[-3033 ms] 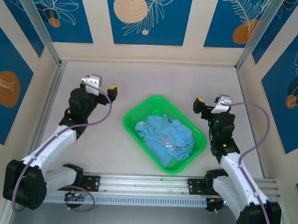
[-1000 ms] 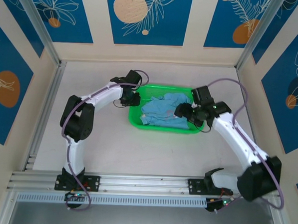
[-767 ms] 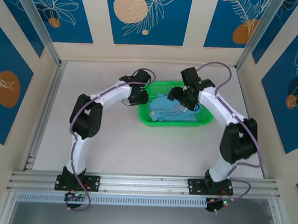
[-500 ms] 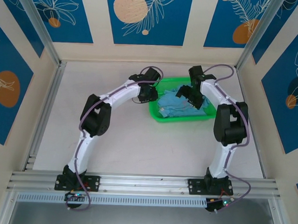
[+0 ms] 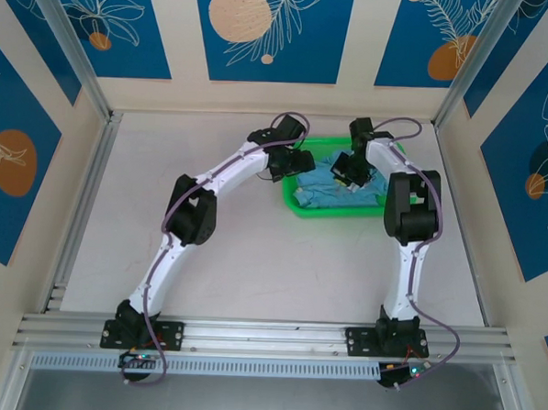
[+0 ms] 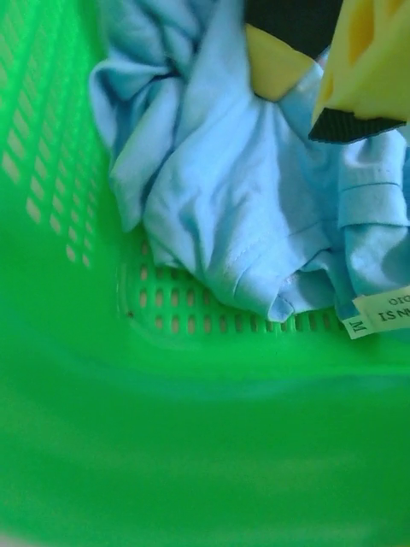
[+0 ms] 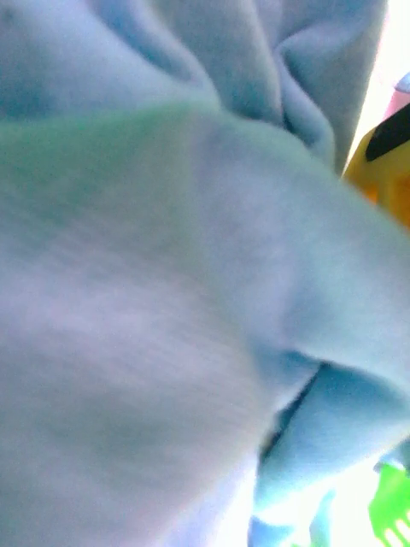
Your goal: Fold and stack the t-shirts
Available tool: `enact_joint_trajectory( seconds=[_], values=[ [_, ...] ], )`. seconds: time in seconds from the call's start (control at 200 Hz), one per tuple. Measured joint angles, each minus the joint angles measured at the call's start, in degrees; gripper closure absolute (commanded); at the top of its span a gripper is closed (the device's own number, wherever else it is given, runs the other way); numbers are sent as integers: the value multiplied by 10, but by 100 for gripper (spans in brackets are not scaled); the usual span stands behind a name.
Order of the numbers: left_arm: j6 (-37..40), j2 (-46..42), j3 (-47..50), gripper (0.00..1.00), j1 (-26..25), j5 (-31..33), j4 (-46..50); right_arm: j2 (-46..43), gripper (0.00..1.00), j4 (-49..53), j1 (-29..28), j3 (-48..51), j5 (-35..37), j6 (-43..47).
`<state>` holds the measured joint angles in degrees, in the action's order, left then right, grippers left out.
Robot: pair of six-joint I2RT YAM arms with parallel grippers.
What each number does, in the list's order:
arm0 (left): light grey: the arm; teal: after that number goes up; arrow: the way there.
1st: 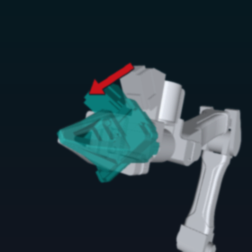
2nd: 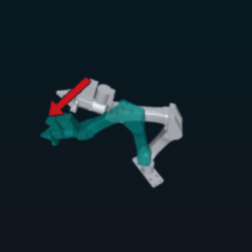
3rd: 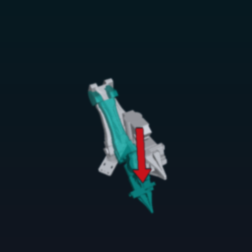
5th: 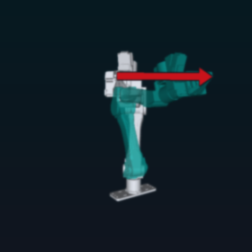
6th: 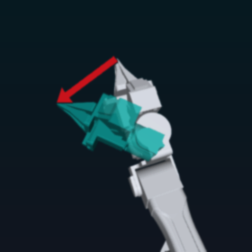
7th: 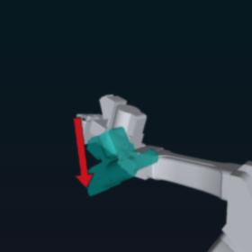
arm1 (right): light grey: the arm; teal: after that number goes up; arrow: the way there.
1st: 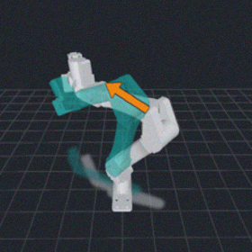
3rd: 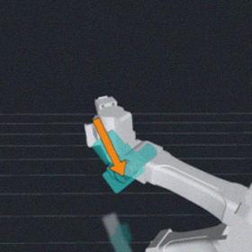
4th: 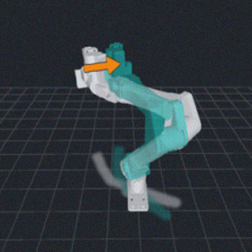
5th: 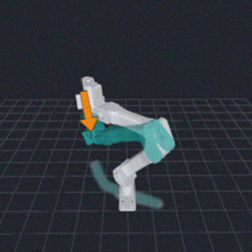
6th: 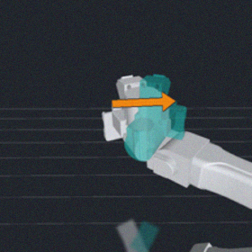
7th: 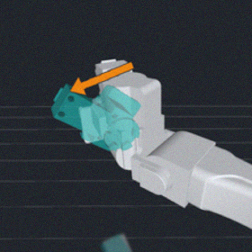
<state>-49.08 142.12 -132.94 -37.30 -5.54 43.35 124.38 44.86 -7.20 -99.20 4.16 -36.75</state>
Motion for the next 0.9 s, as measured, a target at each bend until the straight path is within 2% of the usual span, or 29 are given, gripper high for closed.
enact_joint_trajectory(
  seconds=[0.125, 0.27, 0.365, 0.475, 0.575, 0.65, 0.79, 0.895],
  values=[
    [28, -12, 0, 0, -1, 0, 13, -60, 100, -11, 2, 7, -7, 4],
    [73, -78, 8, 0, -1, 9, 30, -196, 100, -39, -7, 7, -23, 8],
    [97, -179, 64, 0, -1, 17, 12, -286, 100, -64, -33, 7, -32, 13],
    [110, -342, 171, 0, 0, 27, -32, -356, 100, -80, -89, 0, -41, 18],
    [118, -479, 274, 0, 3, 22, -96, -369, 100, -81, -144, -30, -54, 20],
    [122, -549, 332, 0, 7, -1, -140, -363, 100, -78, -179, -54, -57, 22],
    [128, -594, 399, 0, 11, -63, -186, -334, 100, -68, -221, -106, -68, 21],
    [125, -616, 471, 0, 13, -71, -197, -325, 100, -67, -247, -118, -75, 19]
  ],
)
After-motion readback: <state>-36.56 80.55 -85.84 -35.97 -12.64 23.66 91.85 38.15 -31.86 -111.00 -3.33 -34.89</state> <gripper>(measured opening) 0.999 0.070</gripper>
